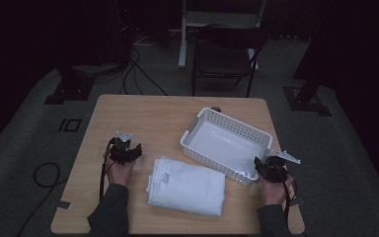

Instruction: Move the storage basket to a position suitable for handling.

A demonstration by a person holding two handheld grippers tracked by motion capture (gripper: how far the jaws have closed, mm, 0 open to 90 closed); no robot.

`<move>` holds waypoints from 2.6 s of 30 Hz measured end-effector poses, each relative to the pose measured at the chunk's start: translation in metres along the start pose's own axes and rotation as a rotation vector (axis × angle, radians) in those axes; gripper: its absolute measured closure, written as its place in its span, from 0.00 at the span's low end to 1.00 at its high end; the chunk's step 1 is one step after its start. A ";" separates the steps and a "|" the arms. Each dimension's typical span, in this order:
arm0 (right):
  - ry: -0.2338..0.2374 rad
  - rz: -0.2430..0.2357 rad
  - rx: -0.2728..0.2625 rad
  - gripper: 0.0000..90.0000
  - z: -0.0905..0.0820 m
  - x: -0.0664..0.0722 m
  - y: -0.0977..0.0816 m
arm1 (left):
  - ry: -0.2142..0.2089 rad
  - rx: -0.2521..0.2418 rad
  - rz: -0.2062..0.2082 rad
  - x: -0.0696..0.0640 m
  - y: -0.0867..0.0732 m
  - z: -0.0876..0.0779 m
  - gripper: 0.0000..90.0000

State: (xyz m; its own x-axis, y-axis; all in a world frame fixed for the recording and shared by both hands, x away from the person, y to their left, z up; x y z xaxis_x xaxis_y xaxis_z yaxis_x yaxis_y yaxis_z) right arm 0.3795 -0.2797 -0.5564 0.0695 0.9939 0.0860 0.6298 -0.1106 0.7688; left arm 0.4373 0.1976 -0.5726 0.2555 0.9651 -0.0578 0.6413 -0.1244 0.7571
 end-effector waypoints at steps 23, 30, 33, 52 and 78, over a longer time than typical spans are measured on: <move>-0.011 -0.072 0.017 0.65 0.023 0.002 0.030 | -0.061 -0.049 -0.011 -0.015 0.013 -0.014 0.47; -0.001 -0.081 0.013 0.70 0.031 0.011 0.038 | -0.072 -0.058 0.003 -0.021 0.016 -0.018 0.47; 0.009 -0.091 0.015 0.70 0.036 0.019 0.041 | -0.076 -0.064 0.004 -0.023 0.018 -0.020 0.47; 0.113 -0.166 0.010 0.70 0.054 0.065 0.052 | -0.182 -0.139 0.003 -0.043 0.036 -0.028 0.50; 0.184 -0.233 0.023 0.74 0.071 0.114 0.067 | -0.237 -0.061 -0.072 -0.039 0.046 0.000 0.76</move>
State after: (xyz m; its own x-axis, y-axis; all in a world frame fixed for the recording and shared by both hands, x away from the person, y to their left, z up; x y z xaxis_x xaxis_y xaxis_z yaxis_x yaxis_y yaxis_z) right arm 0.4842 -0.1741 -0.5402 -0.2190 0.9754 0.0244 0.6300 0.1223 0.7669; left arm 0.4574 0.1544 -0.5356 0.3777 0.8893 -0.2580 0.6211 -0.0367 0.7828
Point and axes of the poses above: each handheld gripper's, and its own axes: z roughly forward along the jaws, y roughly out of its top, x roughly to its left, the point moved 7 cm from there along z, roughly forward along the jaws, and after that the axes turned 7 degrees about -y, right-handed, at the moved point
